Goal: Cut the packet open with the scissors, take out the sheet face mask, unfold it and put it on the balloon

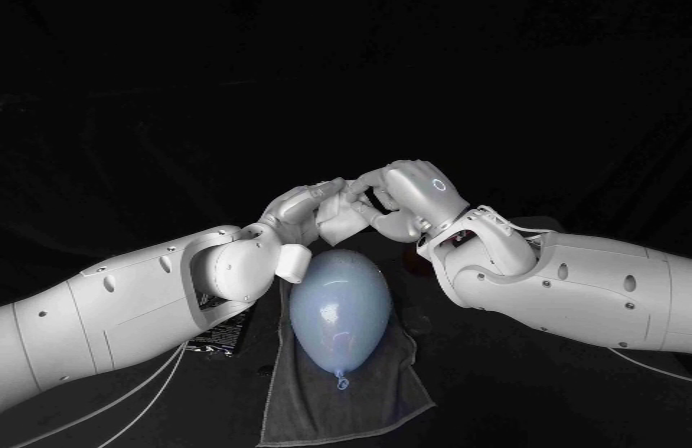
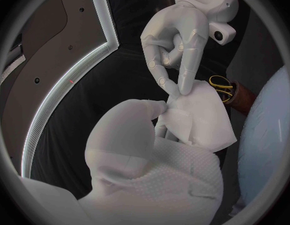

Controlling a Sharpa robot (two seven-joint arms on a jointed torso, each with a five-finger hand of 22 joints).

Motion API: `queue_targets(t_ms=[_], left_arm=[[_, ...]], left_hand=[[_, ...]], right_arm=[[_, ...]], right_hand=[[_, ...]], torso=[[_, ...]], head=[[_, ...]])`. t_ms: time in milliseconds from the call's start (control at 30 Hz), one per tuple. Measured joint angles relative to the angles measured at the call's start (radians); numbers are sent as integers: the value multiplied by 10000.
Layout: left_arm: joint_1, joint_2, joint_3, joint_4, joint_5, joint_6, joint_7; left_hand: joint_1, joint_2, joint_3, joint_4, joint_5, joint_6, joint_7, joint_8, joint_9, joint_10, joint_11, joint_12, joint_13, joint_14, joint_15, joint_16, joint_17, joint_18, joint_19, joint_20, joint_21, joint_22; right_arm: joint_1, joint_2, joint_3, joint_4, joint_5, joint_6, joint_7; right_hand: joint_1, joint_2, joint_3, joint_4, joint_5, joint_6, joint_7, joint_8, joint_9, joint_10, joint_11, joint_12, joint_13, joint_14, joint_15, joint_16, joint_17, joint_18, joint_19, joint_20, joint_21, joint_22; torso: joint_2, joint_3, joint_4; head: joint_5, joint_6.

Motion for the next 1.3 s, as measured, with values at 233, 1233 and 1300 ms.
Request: queue_targets(t_ms=[233, 1233, 1300], left_arm=[[-3, 13, -4, -99, -3, 2, 0], [0, 13, -4, -150, -11, 8, 1], [3, 13, -4, -144, -11, 8, 0]], left_hand=[[0, 0, 0, 0, 0, 0, 0, 0, -1, 17, 13, 10, 22, 0, 0, 0, 0, -1, 0, 0, 0, 0], [0, 0, 0, 0, 0, 68, 7, 0, 15, 49, -19, 9, 18, 0, 0, 0, 1, -49, 0, 0, 0, 1], [0, 0, -1, -1, 0, 68, 7, 0, 16, 49, -19, 9, 18, 0, 0, 0, 1, 15, 0, 0, 0, 1]], right_arm=[[0, -257, 6, 275, 7, 55, -4], [-152, -87, 6, -1, 684, -661, 374], [-174, -28, 5, -50, 655, -639, 330]], right_hand=[[0, 0, 68, 15, 0, 29, -36, 157, 112, -1, -1, -3, 3, 36, -36, -1, 0, -2, 34, -35, 48, -5], [-539, -649, -285, 549, 5, -1591, 537, -889, -144, -3, 430, -289, 0, 16, 310, -1, -1, -62, -162, 203, -343, -41], [-539, -649, -297, 538, 5, -1591, 537, -889, -146, -1, 433, -292, 1, 16, 309, -5, 0, -61, -198, 238, -343, -51]], torso=[[-1, -4, 1], [7, -12, 11], [8, -7, 11]], head=[[-8, -18], [25, -31], [34, -38]])
